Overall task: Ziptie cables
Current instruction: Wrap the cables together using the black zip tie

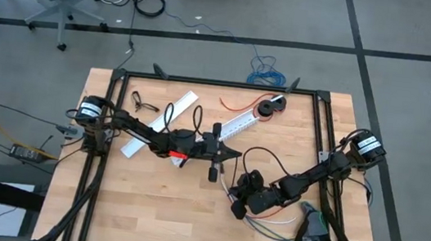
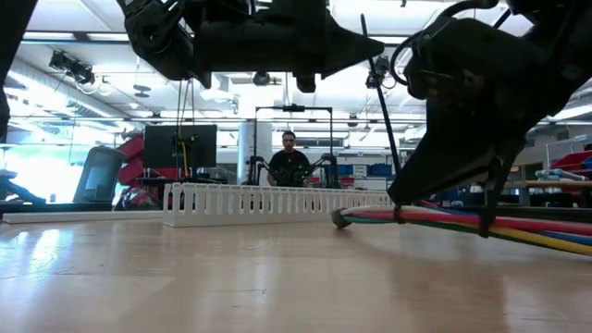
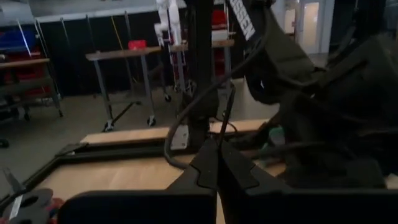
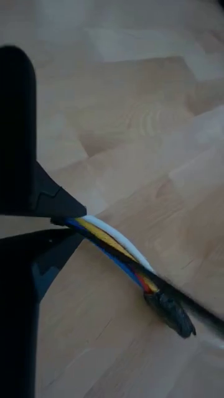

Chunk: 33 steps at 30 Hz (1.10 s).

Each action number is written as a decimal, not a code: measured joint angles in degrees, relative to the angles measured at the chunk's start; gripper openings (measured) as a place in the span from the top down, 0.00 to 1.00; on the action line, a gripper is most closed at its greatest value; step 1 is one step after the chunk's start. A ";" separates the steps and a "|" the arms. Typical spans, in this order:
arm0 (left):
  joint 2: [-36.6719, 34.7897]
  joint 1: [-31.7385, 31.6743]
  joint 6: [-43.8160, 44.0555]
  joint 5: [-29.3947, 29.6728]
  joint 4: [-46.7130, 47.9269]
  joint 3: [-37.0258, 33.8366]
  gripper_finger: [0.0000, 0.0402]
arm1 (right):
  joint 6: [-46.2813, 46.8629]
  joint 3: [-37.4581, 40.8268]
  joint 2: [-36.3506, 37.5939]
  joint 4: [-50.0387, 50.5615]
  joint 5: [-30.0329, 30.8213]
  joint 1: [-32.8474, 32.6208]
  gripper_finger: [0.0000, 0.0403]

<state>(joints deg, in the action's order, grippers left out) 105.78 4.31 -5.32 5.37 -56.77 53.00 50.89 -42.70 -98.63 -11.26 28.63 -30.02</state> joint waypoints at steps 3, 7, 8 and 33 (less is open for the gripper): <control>-0.02 0.86 0.13 -0.29 2.71 -0.01 0.99 | -0.18 0.00 0.00 -0.15 0.67 0.02 0.87; -0.02 1.39 1.13 -0.55 5.62 -0.01 0.99 | -0.70 0.00 0.02 -0.35 1.41 0.04 0.79; 0.00 1.55 1.33 -0.55 6.32 -0.03 0.99 | -0.98 0.00 0.04 -0.42 1.86 0.04 0.78; 0.21 2.78 5.74 -7.58 14.54 -0.30 0.72 | 11.04 -0.15 0.28 10.29 6.62 -3.79 0.71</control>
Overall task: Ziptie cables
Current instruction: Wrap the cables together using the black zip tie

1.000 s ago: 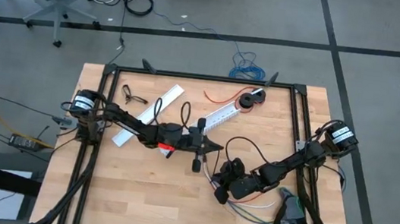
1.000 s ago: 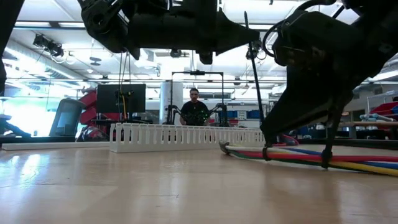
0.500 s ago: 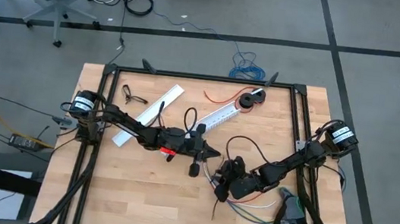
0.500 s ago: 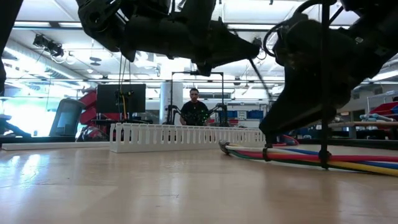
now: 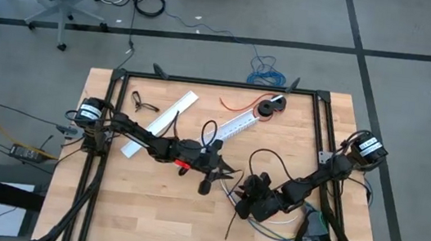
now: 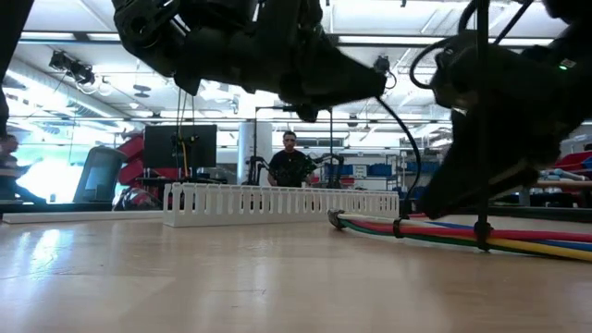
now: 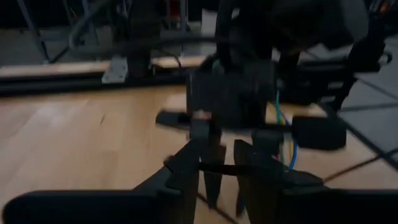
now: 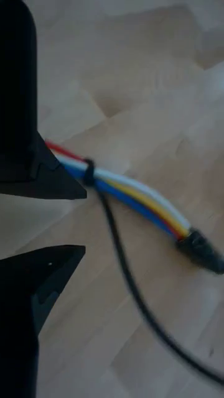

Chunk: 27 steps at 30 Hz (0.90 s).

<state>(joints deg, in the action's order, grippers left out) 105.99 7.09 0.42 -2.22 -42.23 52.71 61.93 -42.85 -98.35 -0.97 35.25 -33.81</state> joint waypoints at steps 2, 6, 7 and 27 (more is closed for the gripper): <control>0.07 0.00 -0.94 0.00 1.68 -0.02 0.71 | 2.29 0.00 0.00 1.88 0.47 -1.03 0.71; 0.07 0.00 -3.33 0.01 3.52 -0.02 0.71 | 6.33 0.00 0.00 4.56 1.16 -3.49 0.71; 0.07 0.00 -3.43 0.00 3.79 -0.02 0.71 | 7.38 0.00 0.00 5.36 1.18 -4.06 0.71; -1.27 -0.49 -11.75 0.02 10.74 0.14 0.71 | 18.19 -0.02 0.02 14.91 11.43 -12.34 0.72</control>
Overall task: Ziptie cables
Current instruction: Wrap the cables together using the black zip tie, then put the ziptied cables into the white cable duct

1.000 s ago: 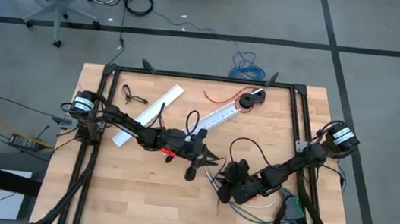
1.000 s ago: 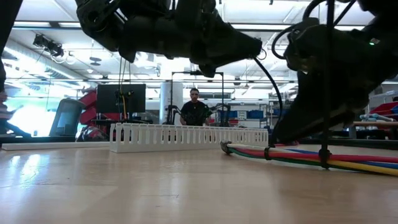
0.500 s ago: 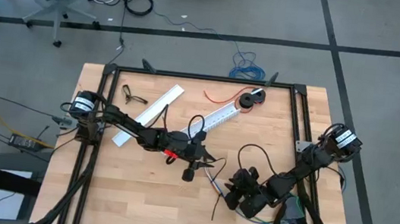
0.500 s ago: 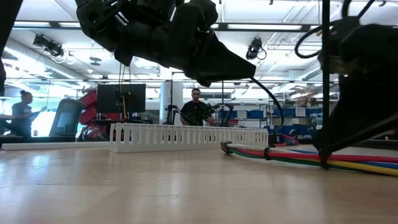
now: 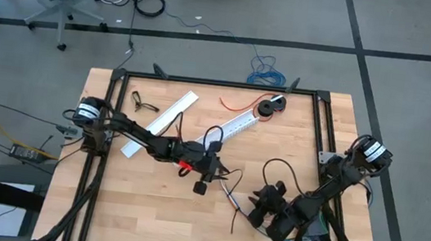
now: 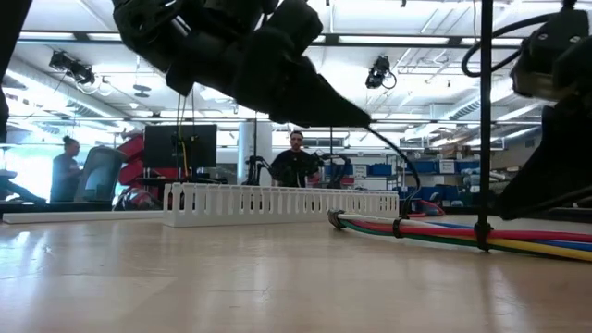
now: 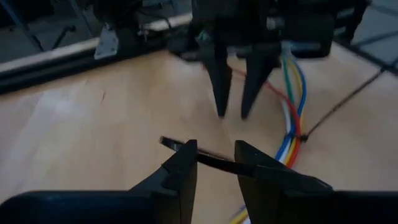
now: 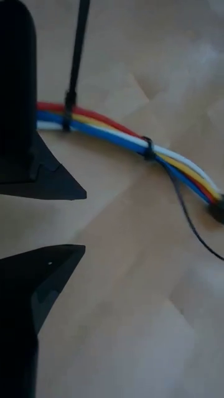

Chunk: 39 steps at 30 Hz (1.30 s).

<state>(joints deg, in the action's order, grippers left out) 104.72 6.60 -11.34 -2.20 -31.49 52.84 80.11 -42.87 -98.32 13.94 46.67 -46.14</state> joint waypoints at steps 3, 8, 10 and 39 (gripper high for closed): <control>-3.05 -1.22 -1.02 0.02 5.51 0.57 0.71 | 2.05 -0.01 0.09 4.26 3.80 -0.88 0.72; -9.30 -3.91 -4.13 0.00 13.25 0.76 0.71 | 6.38 -0.02 2.32 16.99 4.13 -1.12 0.72; -11.05 -4.83 -4.31 0.01 17.02 0.74 0.71 | 6.93 -0.02 4.46 21.70 4.24 -1.10 0.72; -9.81 4.51 -13.69 0.04 29.66 0.51 0.71 | -19.66 0.00 16.92 -3.01 -19.18 4.25 0.72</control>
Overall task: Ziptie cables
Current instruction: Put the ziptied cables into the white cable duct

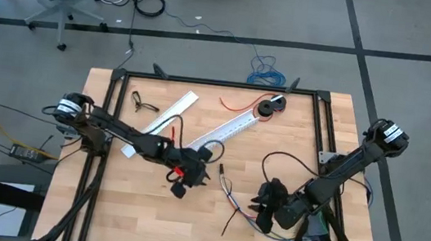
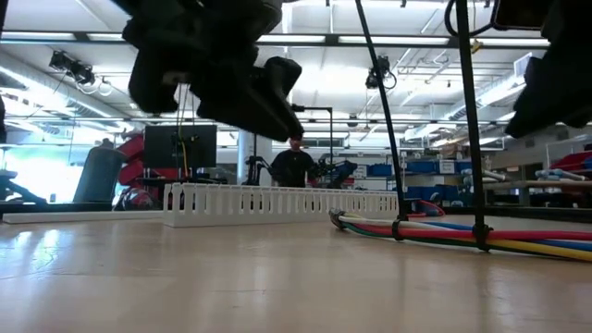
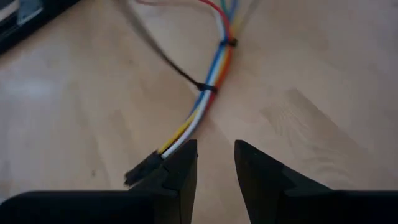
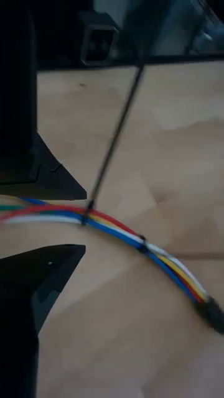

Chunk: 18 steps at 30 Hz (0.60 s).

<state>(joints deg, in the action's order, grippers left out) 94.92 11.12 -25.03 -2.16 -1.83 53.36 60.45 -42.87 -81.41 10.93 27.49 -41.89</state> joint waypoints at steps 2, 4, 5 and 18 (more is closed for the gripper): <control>1.69 0.84 -3.13 0.34 -0.89 -0.01 0.71 | 0.27 0.02 -0.01 0.06 -2.22 0.29 0.72; 3.34 1.44 -5.48 2.52 -2.94 0.00 0.71 | 0.30 0.02 -0.02 0.20 -2.94 0.40 0.72; 4.21 1.55 -6.67 3.71 -3.01 0.32 0.71 | 0.35 0.02 -0.02 0.52 -3.33 0.40 0.72; 17.98 -1.37 -10.42 2.47 14.65 19.20 0.71 | 1.41 0.02 -0.07 2.91 -3.46 0.53 0.72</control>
<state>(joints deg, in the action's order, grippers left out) 112.90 9.75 -35.45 0.31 12.82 72.55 61.86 -42.85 -81.47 13.83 24.02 -41.36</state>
